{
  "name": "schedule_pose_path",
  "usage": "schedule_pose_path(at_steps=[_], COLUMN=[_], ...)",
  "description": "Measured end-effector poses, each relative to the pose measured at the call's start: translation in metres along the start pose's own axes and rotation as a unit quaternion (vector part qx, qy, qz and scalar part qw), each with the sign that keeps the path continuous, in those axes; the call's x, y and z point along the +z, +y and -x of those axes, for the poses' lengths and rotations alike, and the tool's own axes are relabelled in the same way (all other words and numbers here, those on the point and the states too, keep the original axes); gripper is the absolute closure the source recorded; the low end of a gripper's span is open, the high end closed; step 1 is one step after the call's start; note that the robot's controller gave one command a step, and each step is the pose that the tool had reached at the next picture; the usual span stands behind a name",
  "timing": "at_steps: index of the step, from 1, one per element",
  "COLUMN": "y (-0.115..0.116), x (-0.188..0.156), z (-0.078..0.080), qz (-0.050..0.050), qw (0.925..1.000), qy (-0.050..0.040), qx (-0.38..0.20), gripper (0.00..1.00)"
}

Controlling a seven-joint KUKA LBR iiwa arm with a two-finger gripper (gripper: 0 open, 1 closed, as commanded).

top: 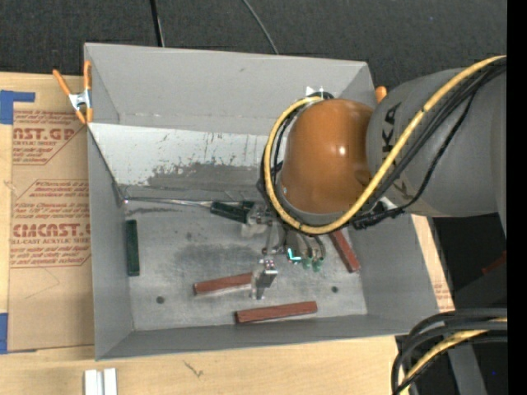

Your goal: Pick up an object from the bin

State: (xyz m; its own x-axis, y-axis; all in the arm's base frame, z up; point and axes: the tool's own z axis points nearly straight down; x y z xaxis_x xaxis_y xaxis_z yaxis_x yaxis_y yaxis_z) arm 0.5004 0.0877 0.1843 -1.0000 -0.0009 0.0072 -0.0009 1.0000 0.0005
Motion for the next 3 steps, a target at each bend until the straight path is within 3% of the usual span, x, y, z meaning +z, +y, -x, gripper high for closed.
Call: schedule_pose_path(at_steps=[1,2,3], y=[0.000,0.011,0.011], x=[-0.003,0.102,0.102], z=[0.002,0.018,0.018], qz=[0.000,0.000,0.000], qw=[1.0000,0.9934,0.9934], qy=[-0.0037,-0.0078,-0.0079], qx=[0.000,-0.114,-0.114], gripper=[0.00,1.00,1.00])
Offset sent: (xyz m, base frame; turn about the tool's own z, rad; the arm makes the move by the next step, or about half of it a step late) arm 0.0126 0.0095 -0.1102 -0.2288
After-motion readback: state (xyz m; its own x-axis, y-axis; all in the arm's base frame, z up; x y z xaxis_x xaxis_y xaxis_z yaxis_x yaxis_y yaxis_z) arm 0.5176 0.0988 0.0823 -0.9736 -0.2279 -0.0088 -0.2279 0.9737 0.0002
